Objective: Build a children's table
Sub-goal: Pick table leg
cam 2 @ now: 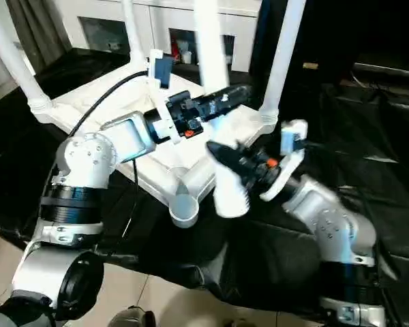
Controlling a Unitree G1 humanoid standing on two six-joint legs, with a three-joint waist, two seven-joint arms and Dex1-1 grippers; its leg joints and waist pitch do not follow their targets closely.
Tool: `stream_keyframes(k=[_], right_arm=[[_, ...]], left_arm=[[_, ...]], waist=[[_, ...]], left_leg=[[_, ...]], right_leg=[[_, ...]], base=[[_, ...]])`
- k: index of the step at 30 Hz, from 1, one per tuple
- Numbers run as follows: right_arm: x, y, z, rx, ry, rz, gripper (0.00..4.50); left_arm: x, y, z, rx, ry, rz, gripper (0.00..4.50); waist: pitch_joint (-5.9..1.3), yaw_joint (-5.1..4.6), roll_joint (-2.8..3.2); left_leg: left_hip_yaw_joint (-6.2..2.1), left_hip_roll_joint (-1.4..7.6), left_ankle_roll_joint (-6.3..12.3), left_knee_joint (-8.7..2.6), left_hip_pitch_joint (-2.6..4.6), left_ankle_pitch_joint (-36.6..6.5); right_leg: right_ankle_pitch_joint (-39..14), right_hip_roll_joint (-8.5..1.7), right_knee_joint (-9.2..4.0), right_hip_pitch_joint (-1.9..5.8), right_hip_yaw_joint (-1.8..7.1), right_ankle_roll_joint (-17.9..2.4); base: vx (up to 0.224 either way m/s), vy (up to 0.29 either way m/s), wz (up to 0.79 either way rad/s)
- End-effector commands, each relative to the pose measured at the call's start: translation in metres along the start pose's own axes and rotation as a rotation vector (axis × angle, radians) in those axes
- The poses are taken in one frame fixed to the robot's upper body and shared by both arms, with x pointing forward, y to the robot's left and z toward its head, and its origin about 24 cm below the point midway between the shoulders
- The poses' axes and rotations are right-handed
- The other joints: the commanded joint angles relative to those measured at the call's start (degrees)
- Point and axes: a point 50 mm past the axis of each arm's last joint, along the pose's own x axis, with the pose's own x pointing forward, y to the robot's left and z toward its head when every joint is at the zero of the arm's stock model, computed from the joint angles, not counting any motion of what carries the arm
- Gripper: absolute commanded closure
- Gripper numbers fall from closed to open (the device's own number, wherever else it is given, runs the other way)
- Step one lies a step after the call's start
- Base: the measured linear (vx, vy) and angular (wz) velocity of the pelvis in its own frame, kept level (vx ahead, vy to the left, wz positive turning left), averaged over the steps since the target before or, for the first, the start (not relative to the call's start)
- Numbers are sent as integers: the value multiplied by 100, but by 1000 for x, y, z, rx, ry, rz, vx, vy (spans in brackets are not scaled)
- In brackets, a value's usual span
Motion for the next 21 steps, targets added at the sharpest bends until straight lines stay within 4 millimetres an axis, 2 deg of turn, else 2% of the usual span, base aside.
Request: stream_keyframes(k=[1, 2, 5, 7, 10, 11, 13, 16, 17, 21], right_arm=[[3, 5, 2, -24, 4, 23, 263], [3, 6, 3, -15, -3, 31, 263], [4, 9, 3, 4, -20, 51, 263], [4, 10, 2, 15, -17, 60, 263], [5, 11, -1, 23, 8, 69, 263], [5, 10, -3, 28, 13, 68, 263], [6, 9, -5, 32, 21, 69, 263], [8, 9, -6, 36, 25, 72, 263], [8, 9, -6, 36, 26, 72, 263], [9, 8, -7, 31, 31, 63, 263]], left_arm=[[-4, 1, 0, -4, 7, 18, 41], [-6, 3, -1, -15, 0, 24, 67], [-10, 2, -1, -43, -20, -11, 78], [-12, -1, -1, -53, -28, -56, 110], [-15, -5, -2, -77, -35, -132, 124], [-16, -5, -3, -84, -40, -141, 124], [-17, -4, -3, -89, -36, -141, 160], [-18, -5, -4, -90, -25, -153, 175], [-18, -5, -4, -90, -24, -157, 199], [-19, -7, -2, -88, -20, -172, 220]], waist=[[-455, 12, -152], [-452, 9, -146], [-456, 6, -149], [-459, 9, -157], [-456, 16, -145], [-453, 8, -208], [-450, 11, -171], [-446, 8, -185], [-446, 9, -185], [-451, 14, -194]], left_leg=[[40, 18, 368, -336, 92, -626], [40, 20, 362, -338, 94, -633], [42, 19, 345, -337, 97, -627], [43, 21, 361, -339, 98, -621], [46, 23, 344, -342, 102, -623], [56, 24, 353, -345, 99, -641], [47, 26, 327, -346, 100, -670], [41, 27, 276, -358, 99, -716], [40, 28, 269, -357, 101, -718], [41, 27, 258, -354, 100, -667]], right_leg=[[-859, -196, -418, 348, 119, -1135], [-868, -197, -422, 345, 120, -1135], [-798, -192, -414, 350, 122, -1162], [-773, -198, -403, 349, 120, -1211], [-799, -197, -406, 341, 122, -1214], [-806, -194, -416, 343, 122, -1203], [-895, -206, -418, 341, 123, -1141], [-974, -205, -421, 344, 121, -1079], [-977, -208, -421, 343, 122, -1075], [-815, -204, -400, 349, 122, -1122]], base=[[0, 0, 0], [0, 0, 0], [0, 0, 0], [0, 0, 0], [0, 0, 0], [0, 0, 0], [0, 0, 0], [0, 0, 0], [0, 0, 0], [0, 0, 0]])
